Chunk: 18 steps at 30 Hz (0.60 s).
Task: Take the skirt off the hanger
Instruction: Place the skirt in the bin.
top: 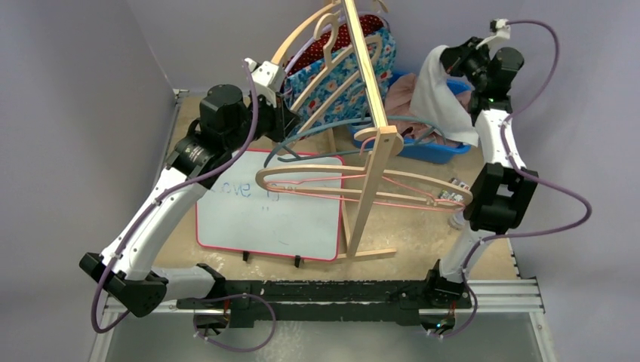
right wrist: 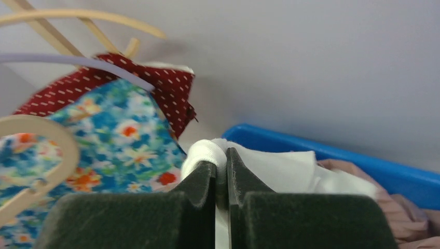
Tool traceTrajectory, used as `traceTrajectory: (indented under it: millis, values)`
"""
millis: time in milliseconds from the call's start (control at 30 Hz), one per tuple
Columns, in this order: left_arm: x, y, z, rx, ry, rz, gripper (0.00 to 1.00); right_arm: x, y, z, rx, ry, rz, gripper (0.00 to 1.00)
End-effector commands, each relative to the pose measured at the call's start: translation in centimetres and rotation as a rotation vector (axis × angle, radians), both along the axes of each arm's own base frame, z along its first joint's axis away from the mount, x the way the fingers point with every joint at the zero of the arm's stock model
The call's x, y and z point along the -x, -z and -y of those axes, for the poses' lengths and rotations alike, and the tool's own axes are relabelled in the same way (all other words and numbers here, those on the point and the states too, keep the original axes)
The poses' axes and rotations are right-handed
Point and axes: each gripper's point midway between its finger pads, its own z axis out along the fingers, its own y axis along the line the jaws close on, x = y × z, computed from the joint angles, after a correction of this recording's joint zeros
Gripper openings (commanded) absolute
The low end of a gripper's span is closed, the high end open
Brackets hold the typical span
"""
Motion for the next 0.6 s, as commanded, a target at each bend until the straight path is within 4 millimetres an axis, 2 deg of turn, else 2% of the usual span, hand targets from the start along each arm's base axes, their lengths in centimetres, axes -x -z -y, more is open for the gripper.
traceTrajectory:
  millis: [0,100,133,200,267,333,400,433,500,567]
  values:
    - [0.7,-2.2,-1.1,0.030,-0.024,0.069,0.00,-0.6,-2.2,-2.2,0.026,-0.060,0.102,0.00]
    - [1.0,-2.4,-1.3,0.040,-0.030,0.071,0.00,-0.1,-4.0,-5.5,-0.024,-0.148,0.148,0.00]
    - [1.0,-2.4,-1.3,0.045,-0.029,0.069,0.00,0.5,-4.7,-7.2,-0.053,-0.220,0.161,0.00]
    - [1.0,-2.3,-1.2,0.050,-0.027,0.065,0.00,1.6,-5.8,-9.1,-0.140,-0.322,0.183,0.00]
    - [1.1,-2.4,-1.2,0.055,-0.026,0.064,0.00,2.0,-6.3,-9.4,-0.217,-0.342,0.185,0.00]
    - [1.1,-2.5,-1.2,0.063,-0.026,0.066,0.00,1.6,-6.0,-9.1,-0.239,-0.316,0.167,0.00]
    - [1.2,-2.7,-1.1,0.071,-0.023,0.067,0.00,0.9,-4.8,-8.6,-0.207,-0.285,0.146,0.00]
    - [1.3,-2.8,-1.1,0.072,-0.020,0.069,0.00,0.3,-3.5,-8.4,-0.172,-0.272,0.126,0.00]
    - [1.3,-2.8,-1.1,0.071,-0.017,0.067,0.00,-1.3,0.1,-7.1,-0.125,-0.207,0.036,0.00]
    - [1.5,-2.6,-1.2,0.065,-0.016,0.065,0.00,-2.2,4.6,-5.2,-0.094,-0.132,-0.075,0.00]
